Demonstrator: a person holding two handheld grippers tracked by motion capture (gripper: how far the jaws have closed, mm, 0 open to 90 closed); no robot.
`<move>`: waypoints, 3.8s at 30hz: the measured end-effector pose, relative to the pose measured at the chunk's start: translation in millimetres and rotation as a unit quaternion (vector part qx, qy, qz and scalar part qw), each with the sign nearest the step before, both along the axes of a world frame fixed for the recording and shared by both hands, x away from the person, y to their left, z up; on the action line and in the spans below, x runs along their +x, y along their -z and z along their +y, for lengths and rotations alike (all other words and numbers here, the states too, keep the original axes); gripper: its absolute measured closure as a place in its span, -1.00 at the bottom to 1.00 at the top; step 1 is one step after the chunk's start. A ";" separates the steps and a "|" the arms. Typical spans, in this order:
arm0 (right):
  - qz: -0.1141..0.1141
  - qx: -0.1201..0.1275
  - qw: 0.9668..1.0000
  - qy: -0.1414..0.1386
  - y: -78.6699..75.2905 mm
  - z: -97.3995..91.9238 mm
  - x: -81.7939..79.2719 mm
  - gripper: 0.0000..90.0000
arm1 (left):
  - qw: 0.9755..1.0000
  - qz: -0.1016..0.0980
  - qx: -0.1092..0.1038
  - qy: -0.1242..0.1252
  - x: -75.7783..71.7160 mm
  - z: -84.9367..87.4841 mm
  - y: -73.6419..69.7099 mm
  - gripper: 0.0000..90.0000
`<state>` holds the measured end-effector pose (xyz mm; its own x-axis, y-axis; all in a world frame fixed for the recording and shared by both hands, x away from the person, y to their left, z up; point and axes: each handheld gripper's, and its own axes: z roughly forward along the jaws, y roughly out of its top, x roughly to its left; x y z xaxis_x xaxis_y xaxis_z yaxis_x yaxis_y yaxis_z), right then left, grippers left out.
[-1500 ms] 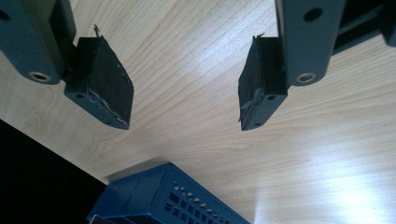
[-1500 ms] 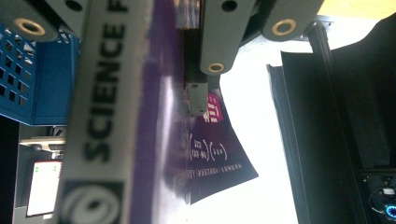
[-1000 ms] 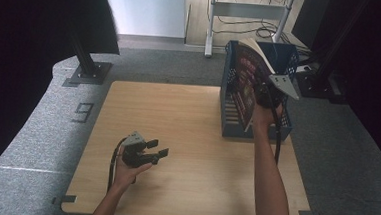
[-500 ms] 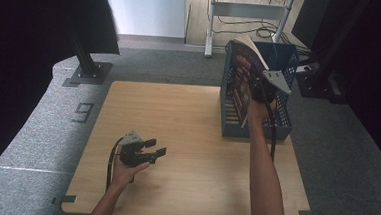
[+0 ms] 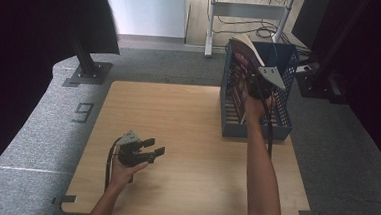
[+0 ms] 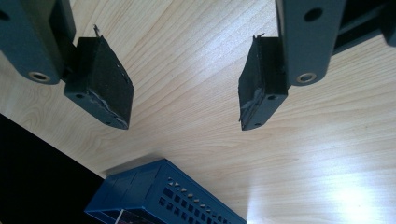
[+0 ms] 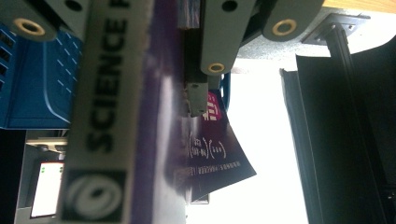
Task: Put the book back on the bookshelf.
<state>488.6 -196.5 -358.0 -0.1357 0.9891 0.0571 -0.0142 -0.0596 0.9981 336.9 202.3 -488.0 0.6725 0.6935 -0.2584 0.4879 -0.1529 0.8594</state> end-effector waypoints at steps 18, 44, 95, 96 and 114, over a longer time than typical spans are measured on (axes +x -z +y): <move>0.001 -0.002 1.000 0.004 1.5 5.0 10.7 0.80 | 1.000 0.003 0.000 -0.003 0.7 1.7 1.7 -0.20; 0.049 -0.017 0.999 -0.009 47.7 20.2 24.7 0.77 | 1.000 0.005 0.001 -0.004 0.6 1.1 2.4 -0.21; 0.060 -0.002 0.997 0.045 64.9 23.9 36.5 0.81 | 1.000 0.008 -0.002 -0.008 2.9 5.2 4.7 -0.21; 0.058 -0.004 0.997 0.041 65.8 25.4 36.0 0.81 | 1.000 0.008 -0.002 -0.008 2.9 5.3 4.7 -0.21; 0.077 -0.051 0.994 -0.063 74.2 34.5 19.6 0.46 | 1.000 0.005 0.006 0.002 -0.2 -2.5 4.2 -0.21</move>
